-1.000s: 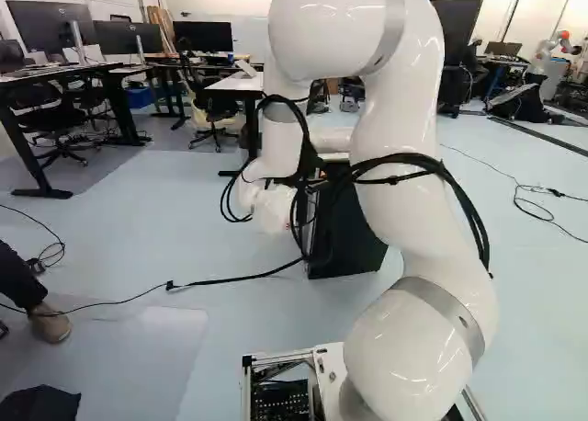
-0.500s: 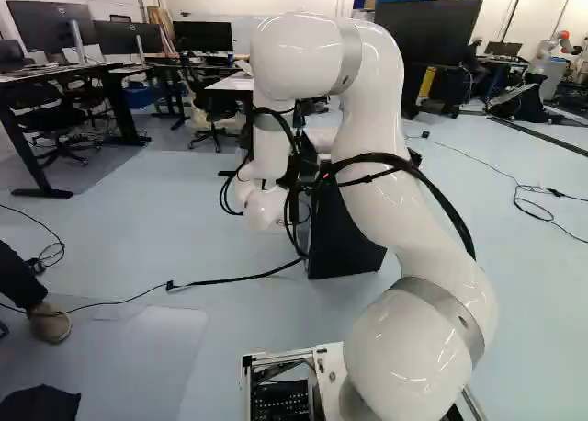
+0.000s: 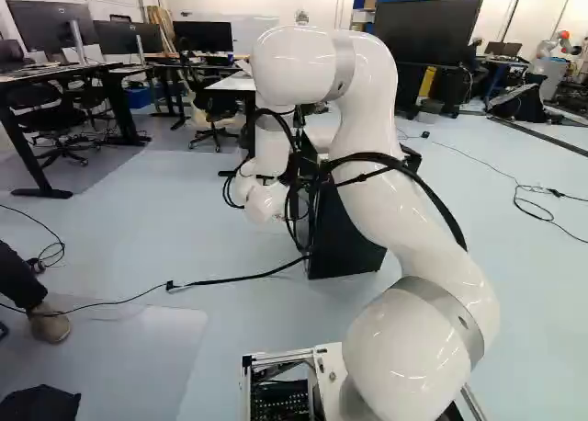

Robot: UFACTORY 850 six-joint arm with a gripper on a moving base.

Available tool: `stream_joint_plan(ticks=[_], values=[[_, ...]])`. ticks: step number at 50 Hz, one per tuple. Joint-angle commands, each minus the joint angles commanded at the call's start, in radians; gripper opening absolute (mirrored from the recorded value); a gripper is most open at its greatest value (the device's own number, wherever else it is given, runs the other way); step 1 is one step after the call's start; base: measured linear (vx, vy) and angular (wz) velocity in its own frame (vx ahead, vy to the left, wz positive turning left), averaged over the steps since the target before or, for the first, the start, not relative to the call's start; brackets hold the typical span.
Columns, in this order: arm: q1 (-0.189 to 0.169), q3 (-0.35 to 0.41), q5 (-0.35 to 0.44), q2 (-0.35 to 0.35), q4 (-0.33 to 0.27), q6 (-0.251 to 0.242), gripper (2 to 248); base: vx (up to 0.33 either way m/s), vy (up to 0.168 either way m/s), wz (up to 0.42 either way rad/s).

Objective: Open the fridge door

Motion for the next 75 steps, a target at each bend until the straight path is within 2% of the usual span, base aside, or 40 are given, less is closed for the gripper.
stream_joint_plan(ticks=[49,75], values=[[-0.078,-0.007,0.0,-0.004,0.0,0.0,247,0.0,0.0,0.0],[-0.122,0.026,0.0,0.015,0.0,0.0,247,0.0,0.0,0.0]])
